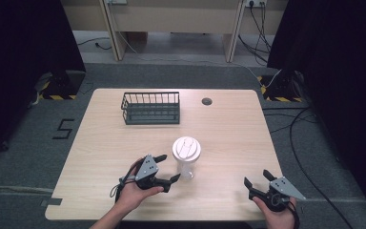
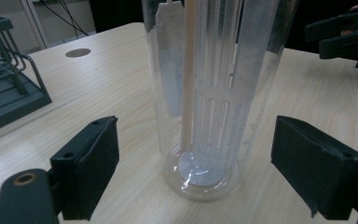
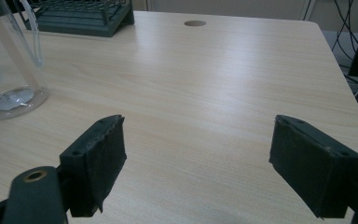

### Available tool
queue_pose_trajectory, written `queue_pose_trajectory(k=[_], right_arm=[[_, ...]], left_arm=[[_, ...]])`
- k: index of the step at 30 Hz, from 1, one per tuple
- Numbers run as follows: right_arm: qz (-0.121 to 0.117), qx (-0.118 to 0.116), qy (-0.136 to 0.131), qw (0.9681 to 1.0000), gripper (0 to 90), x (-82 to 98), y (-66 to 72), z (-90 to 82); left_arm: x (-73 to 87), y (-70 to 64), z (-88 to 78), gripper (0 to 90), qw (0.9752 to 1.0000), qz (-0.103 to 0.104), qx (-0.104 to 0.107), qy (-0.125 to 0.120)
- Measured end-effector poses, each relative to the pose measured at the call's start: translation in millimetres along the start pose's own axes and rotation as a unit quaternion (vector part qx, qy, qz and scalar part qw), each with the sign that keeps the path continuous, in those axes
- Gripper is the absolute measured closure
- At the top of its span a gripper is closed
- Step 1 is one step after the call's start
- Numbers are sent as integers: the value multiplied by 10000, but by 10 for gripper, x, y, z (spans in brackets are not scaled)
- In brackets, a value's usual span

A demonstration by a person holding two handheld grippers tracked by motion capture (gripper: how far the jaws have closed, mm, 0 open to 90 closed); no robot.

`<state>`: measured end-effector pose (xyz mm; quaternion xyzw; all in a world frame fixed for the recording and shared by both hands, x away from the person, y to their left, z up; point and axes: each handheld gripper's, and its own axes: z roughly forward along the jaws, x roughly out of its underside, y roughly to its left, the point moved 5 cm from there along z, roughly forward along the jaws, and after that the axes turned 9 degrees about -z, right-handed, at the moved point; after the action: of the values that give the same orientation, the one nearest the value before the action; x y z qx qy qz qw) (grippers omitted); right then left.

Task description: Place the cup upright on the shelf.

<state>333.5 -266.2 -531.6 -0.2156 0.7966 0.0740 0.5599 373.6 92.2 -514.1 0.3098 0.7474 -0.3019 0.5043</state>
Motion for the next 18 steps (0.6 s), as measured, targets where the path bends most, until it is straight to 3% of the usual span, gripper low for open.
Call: queue_pose_trajectory(k=[18], right_arm=[[20,-28,13,10000,191,0,0,3]], left_arm=[[-37,-90,308,145,9999,31,150,34]])
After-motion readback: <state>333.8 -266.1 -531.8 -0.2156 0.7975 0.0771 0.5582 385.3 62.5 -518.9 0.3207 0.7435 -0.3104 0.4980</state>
